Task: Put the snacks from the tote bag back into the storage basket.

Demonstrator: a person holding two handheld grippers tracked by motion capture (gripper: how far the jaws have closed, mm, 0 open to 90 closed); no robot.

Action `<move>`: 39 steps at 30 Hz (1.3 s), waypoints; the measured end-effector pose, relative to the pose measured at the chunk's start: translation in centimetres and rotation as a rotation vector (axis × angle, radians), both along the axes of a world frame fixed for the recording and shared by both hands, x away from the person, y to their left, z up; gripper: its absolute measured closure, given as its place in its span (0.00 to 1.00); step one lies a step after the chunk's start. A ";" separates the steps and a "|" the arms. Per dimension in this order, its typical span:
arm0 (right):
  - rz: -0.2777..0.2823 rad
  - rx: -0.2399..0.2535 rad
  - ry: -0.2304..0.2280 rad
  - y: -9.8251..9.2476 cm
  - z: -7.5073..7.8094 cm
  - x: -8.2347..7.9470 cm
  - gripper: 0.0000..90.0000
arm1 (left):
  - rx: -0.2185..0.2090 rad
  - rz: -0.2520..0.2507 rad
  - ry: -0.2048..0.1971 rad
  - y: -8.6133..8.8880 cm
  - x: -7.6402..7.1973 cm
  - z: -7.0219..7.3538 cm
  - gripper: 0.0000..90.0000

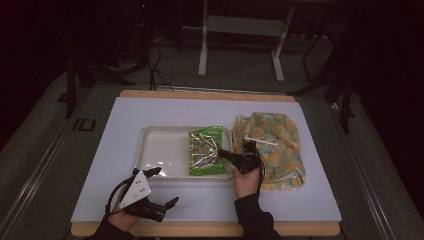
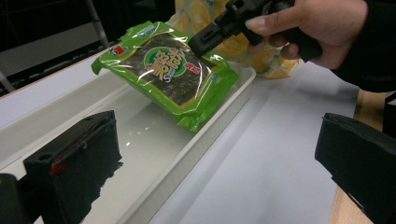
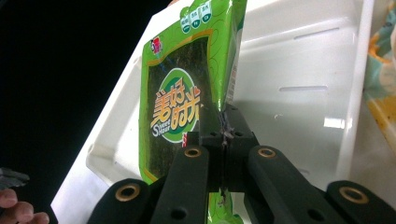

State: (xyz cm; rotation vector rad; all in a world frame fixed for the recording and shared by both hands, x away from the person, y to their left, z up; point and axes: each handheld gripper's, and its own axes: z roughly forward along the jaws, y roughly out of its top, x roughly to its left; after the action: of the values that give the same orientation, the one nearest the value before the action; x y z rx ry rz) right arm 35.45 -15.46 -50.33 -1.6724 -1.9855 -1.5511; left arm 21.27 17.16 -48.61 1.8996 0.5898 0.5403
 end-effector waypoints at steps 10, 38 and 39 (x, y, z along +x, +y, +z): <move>-0.008 -0.026 0.031 -0.1 -1.0 -0.2 0.99 | 0.001 0.000 0.000 0.0 0.0 0.0 0.00; 0.017 -0.158 0.057 0.3 -2.2 0.2 0.93 | 0.009 -0.005 0.001 0.0 0.1 0.0 0.00; 0.018 -0.156 0.058 0.2 -2.2 0.2 0.91 | 0.009 -0.005 0.001 0.0 0.1 0.0 0.01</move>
State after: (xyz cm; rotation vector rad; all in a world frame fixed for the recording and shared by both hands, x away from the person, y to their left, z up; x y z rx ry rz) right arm 35.66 -15.22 -52.53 -1.7281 -2.1345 -1.3574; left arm 21.36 17.14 -48.63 1.9096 0.5837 0.5399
